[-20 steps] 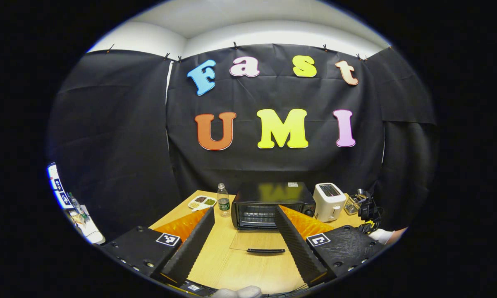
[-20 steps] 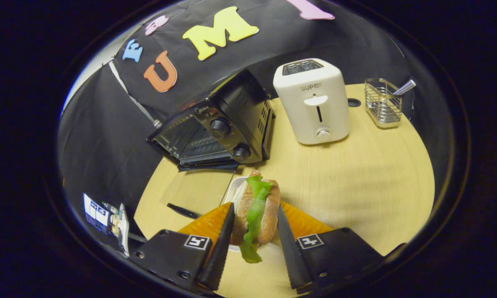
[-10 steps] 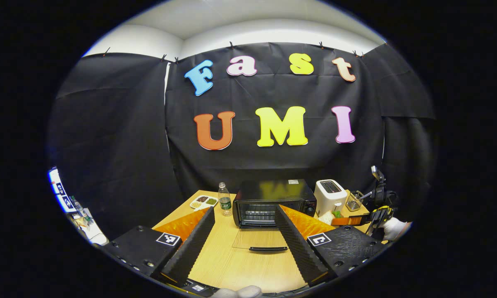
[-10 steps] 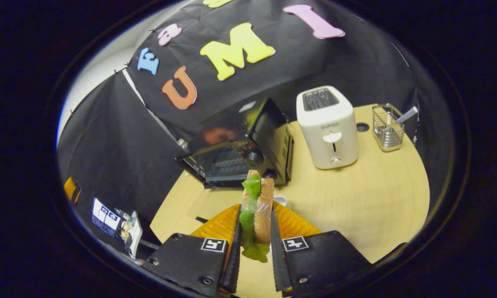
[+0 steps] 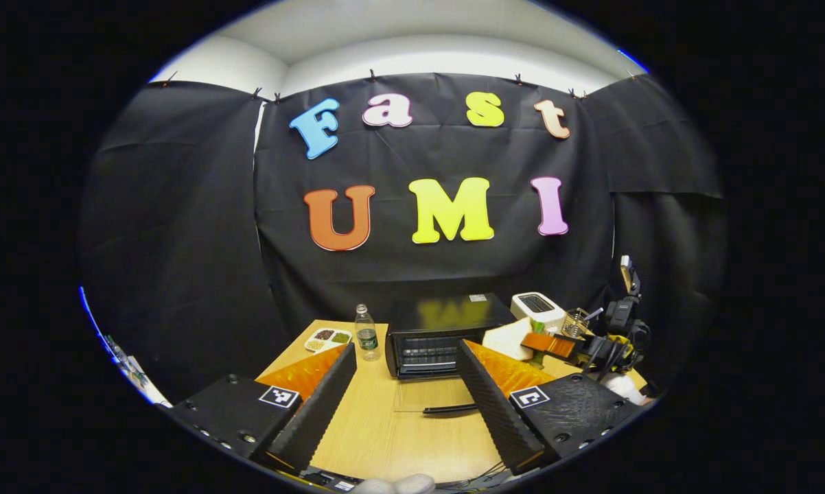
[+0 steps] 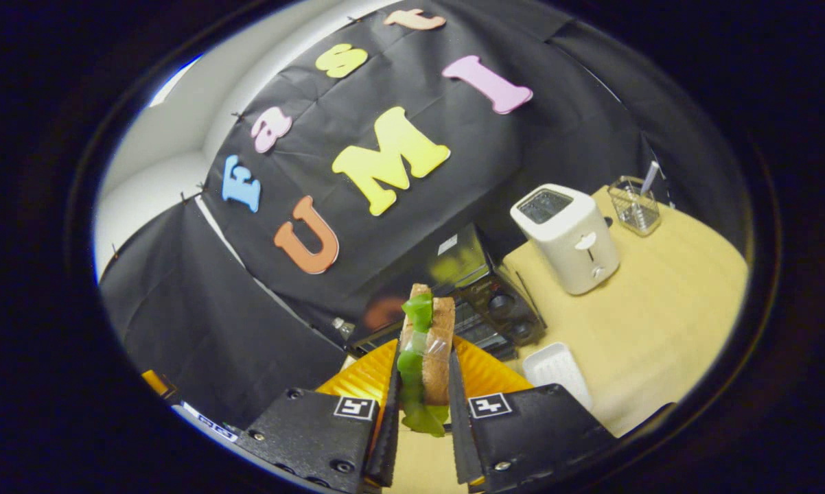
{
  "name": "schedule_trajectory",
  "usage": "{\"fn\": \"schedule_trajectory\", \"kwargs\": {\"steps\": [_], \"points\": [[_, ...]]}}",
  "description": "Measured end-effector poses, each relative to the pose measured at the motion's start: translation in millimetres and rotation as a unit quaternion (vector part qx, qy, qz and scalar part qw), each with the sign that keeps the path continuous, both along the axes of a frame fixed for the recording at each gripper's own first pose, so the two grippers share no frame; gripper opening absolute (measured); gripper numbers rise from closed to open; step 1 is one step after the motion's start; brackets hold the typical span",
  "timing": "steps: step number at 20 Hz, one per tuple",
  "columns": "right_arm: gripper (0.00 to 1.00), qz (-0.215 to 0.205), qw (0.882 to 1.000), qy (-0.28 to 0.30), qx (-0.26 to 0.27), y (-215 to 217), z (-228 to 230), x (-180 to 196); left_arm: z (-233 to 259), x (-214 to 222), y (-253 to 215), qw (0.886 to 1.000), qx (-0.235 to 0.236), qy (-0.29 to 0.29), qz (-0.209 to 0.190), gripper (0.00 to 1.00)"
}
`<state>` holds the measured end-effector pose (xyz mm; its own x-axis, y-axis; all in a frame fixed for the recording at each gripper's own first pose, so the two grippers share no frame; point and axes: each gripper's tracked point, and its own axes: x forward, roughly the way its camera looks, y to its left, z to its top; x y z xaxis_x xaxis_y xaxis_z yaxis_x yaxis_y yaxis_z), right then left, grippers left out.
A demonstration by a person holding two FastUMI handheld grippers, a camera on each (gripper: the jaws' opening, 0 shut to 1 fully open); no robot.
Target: Open the electric oven with the left hand, put the food in, and close the electric oven.
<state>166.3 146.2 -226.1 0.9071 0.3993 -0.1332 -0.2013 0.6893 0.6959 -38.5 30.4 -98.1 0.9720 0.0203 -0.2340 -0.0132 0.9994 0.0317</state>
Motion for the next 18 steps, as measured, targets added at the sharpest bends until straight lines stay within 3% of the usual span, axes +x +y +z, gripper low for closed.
{"fn": "schedule_trajectory", "kwargs": {"steps": [1, 2, 3, 9, 14, 18], "points": [[0.36, -0.01, 1.0, 0.002, 0.023, 12.8, -7.2, 5.3, -3.6, -2.0, 5.1, 1.0, 0.005, 0.006, -0.006, 0.96], [0.36, -0.02, 0.999, 0.002, 0.036, 25.8, -14.8, 11.0, -5.1, -4.0, 10.0, 1.0, 0.009, 0.009, -0.013, 0.87], [0.36, -0.033, 0.998, 0.002, 0.047, 35.6, -24.7, 15.8, -6.8, -6.6, 14.8, 1.0, 0.015, 0.013, -0.018, 0.96], [0.36, -0.112, 0.983, 0.025, 0.142, 82.1, -69.7, 58.3, -24.8, -12.5, 48.5, 0.998, 0.044, 0.035, -0.023, 0.96], [0.36, -0.139, 0.974, 0.045, 0.175, 112.3, -86.0, 104.7, -34.6, -9.7, 67.8, 0.998, 0.05, 0.045, -0.018, 0.96], [0.36, -0.149, 0.976, 0.056, 0.152, 127.3, -97.6, 145.5, -42.1, -1.7, 72.9, 0.998, 0.041, 0.05, -0.018, 0.96]]}}
